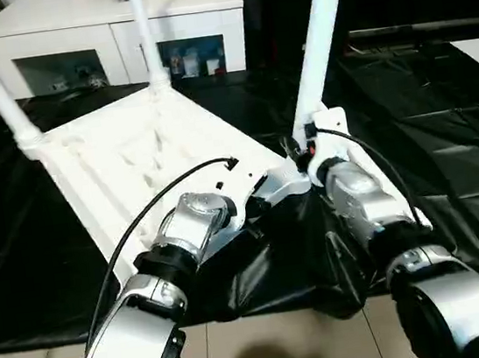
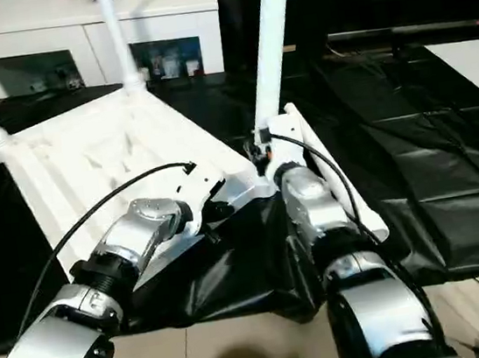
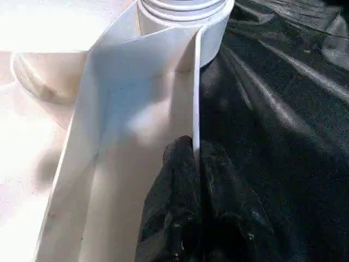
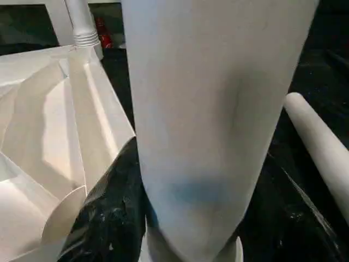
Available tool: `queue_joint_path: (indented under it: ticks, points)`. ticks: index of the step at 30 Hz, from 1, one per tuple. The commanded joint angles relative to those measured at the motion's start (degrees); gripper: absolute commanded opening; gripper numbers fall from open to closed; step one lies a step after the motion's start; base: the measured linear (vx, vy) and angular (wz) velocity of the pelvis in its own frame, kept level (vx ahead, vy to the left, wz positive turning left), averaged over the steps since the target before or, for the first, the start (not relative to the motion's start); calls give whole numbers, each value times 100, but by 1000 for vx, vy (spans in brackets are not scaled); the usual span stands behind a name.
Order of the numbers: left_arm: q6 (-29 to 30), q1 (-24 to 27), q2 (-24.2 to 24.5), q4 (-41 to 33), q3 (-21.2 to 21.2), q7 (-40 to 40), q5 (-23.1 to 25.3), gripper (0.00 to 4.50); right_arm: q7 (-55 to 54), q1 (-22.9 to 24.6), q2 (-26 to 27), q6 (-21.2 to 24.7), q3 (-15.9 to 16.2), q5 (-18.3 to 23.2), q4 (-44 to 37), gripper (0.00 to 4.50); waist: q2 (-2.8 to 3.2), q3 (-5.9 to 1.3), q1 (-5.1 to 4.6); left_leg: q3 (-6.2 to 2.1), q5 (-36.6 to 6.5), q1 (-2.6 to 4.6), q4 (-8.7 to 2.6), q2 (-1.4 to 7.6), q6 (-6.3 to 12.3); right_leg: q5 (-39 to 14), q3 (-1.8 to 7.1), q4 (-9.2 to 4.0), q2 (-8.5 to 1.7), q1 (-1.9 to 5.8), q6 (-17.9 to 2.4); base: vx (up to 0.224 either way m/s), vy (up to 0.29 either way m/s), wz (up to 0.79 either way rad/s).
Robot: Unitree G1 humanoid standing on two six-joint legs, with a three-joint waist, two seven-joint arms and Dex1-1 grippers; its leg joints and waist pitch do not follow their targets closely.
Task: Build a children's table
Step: Rotate table base
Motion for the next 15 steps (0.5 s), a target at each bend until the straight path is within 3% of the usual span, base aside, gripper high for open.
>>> queue_joint_path:
  ticks: [1, 9, 10, 15]
  points:
    - [59, -64, 105, 140, 116, 268, 91, 0, -90, 391, 130, 463, -28, -18, 879, 185, 22, -197, 16, -2, -1611, -38, -440, 55, 85, -1356, 150, -541, -354, 133, -1064, 0, 0, 0]
    - [-90, -51, 134, 163, 77, 114, 51, 0, 244, 292, 183, 269, -50, -54, 969, 185, 6, -178, 10, -9, -1873, -17, -472, 69, 73, -1906, 158, -598, -368, 87, -927, 0, 0, 0]
    - [-102, -44, 142, 153, 71, 101, 54, 0, 323, 282, 184, 219, -49, -62, 962, 241, 9, -180, 10, -10, -1825, -30, -478, 76, 70, -1788, 160, -588, -367, 90, -958, 0, 0, 0]
    - [-300, 33, 230, 9, 13, -111, 73, 0, 709, 203, 185, 29, -130, 41, 852, 284, -17, -203, 13, 0, -1501, -80, -467, 73, 149, -1269, 153, -538, -363, 153, -1081, 0, 0, 0]
